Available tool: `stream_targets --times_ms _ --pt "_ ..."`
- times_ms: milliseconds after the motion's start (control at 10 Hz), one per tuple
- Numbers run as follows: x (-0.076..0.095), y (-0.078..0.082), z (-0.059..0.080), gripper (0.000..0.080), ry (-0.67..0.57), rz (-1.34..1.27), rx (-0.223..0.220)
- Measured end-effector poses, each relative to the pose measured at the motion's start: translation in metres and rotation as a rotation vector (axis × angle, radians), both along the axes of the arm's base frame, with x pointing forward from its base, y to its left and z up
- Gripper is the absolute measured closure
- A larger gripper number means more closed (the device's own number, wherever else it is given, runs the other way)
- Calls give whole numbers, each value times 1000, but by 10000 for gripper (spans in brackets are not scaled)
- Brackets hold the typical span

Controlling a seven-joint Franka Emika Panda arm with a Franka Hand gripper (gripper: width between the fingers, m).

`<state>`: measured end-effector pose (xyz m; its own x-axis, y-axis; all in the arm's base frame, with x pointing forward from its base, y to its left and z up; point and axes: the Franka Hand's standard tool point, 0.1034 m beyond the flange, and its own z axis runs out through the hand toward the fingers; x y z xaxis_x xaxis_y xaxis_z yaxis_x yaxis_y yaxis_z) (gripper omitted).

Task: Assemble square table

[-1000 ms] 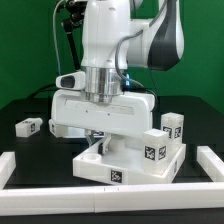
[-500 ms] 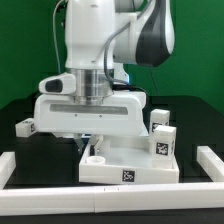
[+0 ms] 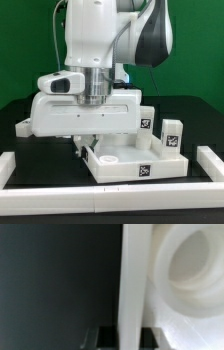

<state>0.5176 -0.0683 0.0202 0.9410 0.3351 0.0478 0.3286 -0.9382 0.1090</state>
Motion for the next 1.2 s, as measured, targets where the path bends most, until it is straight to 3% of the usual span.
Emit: stream_targets --times_ms 300,600,900,1000,1200 --pt "16 6 6 735 -14 382 -62" --pt "18 1 6 735 11 552 -95" --pt "57 22 -2 730 5 895 -164" --pt "64 34 -5 722 4 962 -179" --pt "64 29 -3 721 26 1091 -205"
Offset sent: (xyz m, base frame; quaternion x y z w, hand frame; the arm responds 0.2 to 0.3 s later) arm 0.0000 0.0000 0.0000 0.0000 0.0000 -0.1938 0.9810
